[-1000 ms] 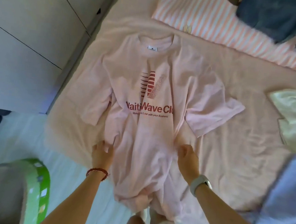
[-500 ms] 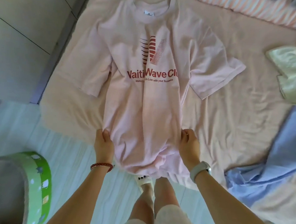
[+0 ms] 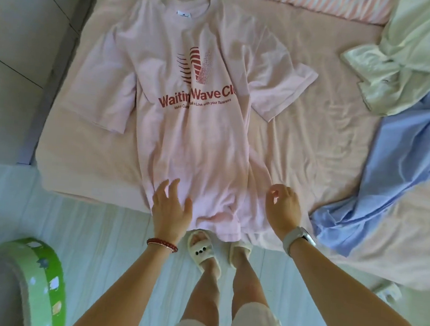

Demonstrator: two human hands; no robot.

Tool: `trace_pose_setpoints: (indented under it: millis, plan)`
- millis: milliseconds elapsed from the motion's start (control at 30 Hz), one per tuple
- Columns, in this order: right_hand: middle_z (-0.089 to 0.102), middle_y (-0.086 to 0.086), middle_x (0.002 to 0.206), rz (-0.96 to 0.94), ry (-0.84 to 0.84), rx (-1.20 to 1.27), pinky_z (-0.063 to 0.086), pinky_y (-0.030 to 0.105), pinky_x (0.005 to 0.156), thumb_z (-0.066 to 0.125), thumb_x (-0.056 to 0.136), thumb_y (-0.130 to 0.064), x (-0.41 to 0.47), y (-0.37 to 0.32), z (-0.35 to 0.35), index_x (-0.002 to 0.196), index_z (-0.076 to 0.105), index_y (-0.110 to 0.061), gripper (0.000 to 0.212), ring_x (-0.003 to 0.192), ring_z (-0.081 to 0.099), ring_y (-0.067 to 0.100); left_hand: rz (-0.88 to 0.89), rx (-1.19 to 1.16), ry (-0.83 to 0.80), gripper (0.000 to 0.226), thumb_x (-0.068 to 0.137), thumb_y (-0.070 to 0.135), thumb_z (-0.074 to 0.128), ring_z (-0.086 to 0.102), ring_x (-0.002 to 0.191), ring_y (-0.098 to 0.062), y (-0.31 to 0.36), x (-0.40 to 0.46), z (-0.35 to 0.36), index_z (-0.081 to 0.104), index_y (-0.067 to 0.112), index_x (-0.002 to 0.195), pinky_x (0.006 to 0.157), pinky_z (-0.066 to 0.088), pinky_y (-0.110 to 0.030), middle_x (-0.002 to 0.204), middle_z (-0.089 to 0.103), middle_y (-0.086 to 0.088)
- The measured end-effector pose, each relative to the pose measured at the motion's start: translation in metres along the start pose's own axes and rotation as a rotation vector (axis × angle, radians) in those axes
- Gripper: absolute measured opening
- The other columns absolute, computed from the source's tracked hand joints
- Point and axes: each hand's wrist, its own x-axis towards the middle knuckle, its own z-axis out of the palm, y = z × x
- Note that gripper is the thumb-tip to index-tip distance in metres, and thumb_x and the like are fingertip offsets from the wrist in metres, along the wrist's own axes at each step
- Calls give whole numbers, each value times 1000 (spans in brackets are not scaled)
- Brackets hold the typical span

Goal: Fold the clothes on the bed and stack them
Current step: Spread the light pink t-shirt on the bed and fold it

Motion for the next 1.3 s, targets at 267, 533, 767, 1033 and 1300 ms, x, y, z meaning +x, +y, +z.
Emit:
trace_pose_setpoints:
  millis: [267,533,767,1033,1300]
  plan:
    - [50,12,113,49,-167,-83,41,40,85,42,94,-22,5,3,33,113,52,-13,23,105,43,33,-9,-102,-174,46,86,26,62,41,120,-27,12,-6,48,47,11,127,93,37,-34,130,46,-8]
    - [55,13,75,12,93,234,36,37,61,33,99,-14,-3,34,-10,104,45,-5,16,70,53,35,10,-12,91,11,93,10,48,55,80,-34,15,2,43,54,2,89,65,39,-37,96,58,-14]
    - [59,20,81,81,350,184,27,34,63,34,98,-16,30,62,-61,106,47,-9,17,73,51,40,-313,-328,426,12,92,-1,38,49,74,-29,1,-16,6,41,10,91,63,30,-30,84,57,-20]
    - [60,19,111,191,-143,204,37,36,76,44,95,-33,32,100,-47,125,44,-13,36,99,56,35,-335,-146,328,33,85,-4,48,45,112,-43,21,-25,23,47,-6,118,84,39,-47,124,45,-29]
    - [61,19,100,-372,210,-80,44,46,76,69,75,-1,5,81,-56,102,64,-2,28,91,57,39,224,264,225,41,74,20,74,55,106,-36,82,-35,62,61,7,110,85,40,-48,111,61,-13]
